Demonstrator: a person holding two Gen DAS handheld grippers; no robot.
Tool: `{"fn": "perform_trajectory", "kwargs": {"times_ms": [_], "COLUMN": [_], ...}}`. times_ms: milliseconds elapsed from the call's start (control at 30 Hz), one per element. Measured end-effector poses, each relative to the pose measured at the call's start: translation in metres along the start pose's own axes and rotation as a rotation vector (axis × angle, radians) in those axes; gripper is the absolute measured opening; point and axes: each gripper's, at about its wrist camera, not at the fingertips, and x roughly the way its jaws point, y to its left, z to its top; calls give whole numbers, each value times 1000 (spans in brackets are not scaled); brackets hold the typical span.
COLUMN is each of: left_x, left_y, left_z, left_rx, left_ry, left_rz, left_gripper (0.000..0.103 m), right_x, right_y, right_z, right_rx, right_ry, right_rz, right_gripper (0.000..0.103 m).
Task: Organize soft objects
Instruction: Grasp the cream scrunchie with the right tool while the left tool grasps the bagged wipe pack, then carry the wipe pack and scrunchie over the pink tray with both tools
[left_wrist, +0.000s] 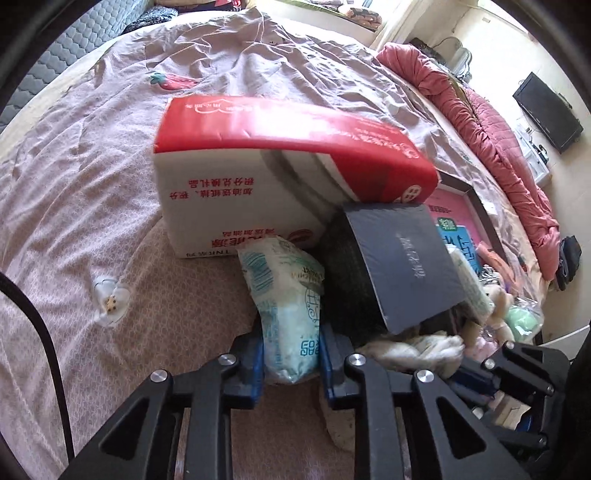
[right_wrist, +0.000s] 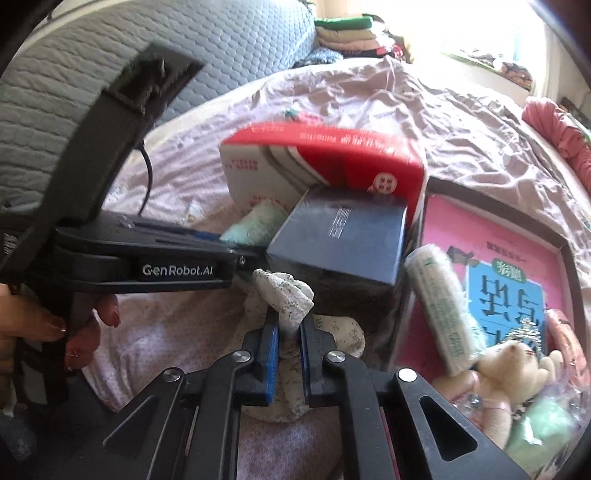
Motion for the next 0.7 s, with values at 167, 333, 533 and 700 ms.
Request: {"fn": "perform_trajectory", "kwargs": {"times_ms": [167,333,533,700], "left_x": [-33,-73,-110,-126], "left_y": [-5,-21,-50,-76], "left_z": [-7,-4,-2,-1], "left_rx": [12,46,95,130], "left_ry": [-53,-118,-185,-212], "left_rz": [38,83,111,112], "left_gripper": [24,24,24,24], "right_x": [-32,-68,-112,-142], "right_y": [-3,-10,-25,-42], "right_z": [4,11,14,12], "right_rx": [23,52,109,157], "right_ry": [-58,-126,-203,-253], "right_rz": [7,6,-7,-29], "right_gripper": [10,10,10,10]}}
